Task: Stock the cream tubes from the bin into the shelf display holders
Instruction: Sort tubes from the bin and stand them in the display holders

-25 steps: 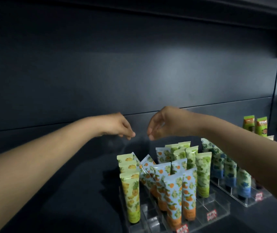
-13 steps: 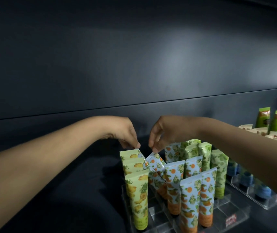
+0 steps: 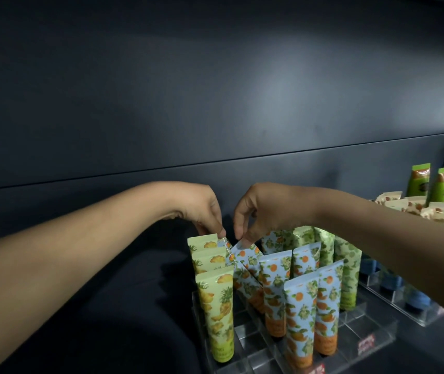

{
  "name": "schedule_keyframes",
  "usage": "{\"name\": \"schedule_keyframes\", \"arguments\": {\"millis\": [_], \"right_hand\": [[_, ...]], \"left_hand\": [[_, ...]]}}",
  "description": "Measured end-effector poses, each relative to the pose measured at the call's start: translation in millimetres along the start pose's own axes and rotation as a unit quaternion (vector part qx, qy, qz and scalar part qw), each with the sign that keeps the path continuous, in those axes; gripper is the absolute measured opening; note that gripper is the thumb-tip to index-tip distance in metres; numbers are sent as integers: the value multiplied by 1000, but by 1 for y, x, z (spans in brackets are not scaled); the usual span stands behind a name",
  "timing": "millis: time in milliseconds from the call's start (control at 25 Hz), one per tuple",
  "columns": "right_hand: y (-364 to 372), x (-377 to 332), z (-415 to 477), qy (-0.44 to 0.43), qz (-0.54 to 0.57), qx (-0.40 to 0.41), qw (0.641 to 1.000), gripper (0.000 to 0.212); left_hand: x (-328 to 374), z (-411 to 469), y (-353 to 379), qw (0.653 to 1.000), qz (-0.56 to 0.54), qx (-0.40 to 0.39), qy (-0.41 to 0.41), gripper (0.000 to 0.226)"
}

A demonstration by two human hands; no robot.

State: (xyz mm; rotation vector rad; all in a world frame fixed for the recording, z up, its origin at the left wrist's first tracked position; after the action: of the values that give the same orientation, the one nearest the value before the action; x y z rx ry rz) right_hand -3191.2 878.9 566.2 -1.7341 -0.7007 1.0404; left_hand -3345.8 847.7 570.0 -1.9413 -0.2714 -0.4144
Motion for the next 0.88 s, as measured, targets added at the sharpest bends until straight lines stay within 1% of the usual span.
{"name": "schedule_keyframes", "arguments": {"millis": [120, 240, 400, 560, 720, 840, 880], "right_hand": [[0, -3, -4, 4, -26, 4, 1000, 11], [-1, -7, -8, 6, -55, 10, 998, 10], [-7, -7, -20, 18, -76, 32, 996, 12], [-14, -3, -34, 8, -54, 40, 998, 10], [-12, 1, -40, 9, -74, 22, 997, 16], [-9, 1, -43, 15, -100, 10, 995, 11], [-8, 1, -43, 21, -107, 9, 994, 12]], "left_hand": [[4, -1, 0, 1000, 15, 2, 6, 20], [8, 0, 0, 999, 38, 6, 3, 24], [17, 0, 0, 998, 68, 16, 4, 24], [26, 1, -1, 996, 86, 18, 8, 23], [34, 2, 0, 994, 104, 17, 10, 24], [37, 4, 3, 994, 109, 14, 22, 28], [38, 4, 4, 993, 112, 16, 25, 29]]}}
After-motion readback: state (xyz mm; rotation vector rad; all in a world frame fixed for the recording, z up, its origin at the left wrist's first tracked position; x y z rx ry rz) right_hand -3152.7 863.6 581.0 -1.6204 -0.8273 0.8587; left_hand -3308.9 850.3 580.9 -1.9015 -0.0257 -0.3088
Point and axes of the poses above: each hand's wrist, its own z-axis towards the middle knuckle, its own y-axis out of the palm, x = y × z, the point moved 1 cm from there along z, towards the middle knuckle, and after that the axes turned 12 degrees about -x, right-handed, at the moved point
